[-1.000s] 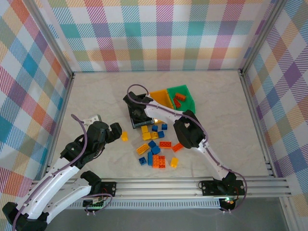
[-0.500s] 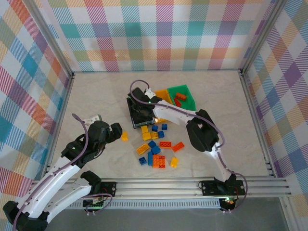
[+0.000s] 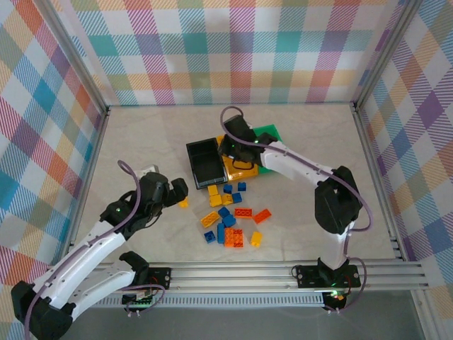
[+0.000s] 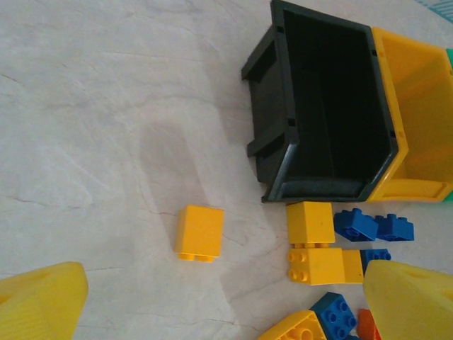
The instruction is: Sort the legos into containers by color
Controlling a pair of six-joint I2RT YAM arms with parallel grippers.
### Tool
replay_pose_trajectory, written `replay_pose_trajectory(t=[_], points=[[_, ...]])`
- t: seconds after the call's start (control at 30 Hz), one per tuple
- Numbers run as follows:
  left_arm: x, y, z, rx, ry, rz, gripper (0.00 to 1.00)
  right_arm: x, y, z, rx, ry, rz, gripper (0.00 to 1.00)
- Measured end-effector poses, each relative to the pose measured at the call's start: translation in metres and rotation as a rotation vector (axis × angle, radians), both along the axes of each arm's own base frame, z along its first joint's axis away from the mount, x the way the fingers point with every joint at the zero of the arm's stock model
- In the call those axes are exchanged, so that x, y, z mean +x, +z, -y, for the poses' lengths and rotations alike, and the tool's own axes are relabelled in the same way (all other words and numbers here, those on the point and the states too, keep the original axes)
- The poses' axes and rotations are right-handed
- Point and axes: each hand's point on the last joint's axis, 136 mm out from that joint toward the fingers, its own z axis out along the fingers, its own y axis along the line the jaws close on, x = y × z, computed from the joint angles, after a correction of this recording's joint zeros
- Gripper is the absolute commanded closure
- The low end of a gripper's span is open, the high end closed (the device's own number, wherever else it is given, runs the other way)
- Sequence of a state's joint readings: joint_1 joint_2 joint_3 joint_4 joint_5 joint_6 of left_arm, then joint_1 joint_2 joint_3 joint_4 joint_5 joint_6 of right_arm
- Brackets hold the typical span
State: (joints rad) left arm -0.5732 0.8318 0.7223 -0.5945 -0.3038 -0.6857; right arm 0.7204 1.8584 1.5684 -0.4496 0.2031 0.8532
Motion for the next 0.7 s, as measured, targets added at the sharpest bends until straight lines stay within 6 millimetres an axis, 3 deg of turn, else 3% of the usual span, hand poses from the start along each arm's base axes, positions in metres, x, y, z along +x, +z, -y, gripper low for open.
replay_pose_trajectory(t=[0.13,0.23,0.3,0.5,0.7], points=[[0.012,-0.015,0.015,-0.001,-0.029,-0.039,0.00,0.009,-0.008,0.023,-0.038,0.031,-0.019,0.79],[0.021,-0.035,0.026,0.017,-0.054,-0.104,0.00,0.014,-0.016,0.034,-0.060,0.059,-0.041,0.45],[0.026,-0.044,0.032,0.023,-0.066,-0.133,0.00,0.017,-0.023,0.036,-0.086,0.081,-0.050,0.38],[0.036,-0.044,0.041,0.012,-0.078,-0.152,0.00,0.018,-0.031,0.046,-0.169,0.107,-0.055,0.33],[0.038,-0.036,0.042,0.004,-0.078,-0.138,0.00,0.034,-0.039,0.074,-0.254,0.076,-0.053,0.33]])
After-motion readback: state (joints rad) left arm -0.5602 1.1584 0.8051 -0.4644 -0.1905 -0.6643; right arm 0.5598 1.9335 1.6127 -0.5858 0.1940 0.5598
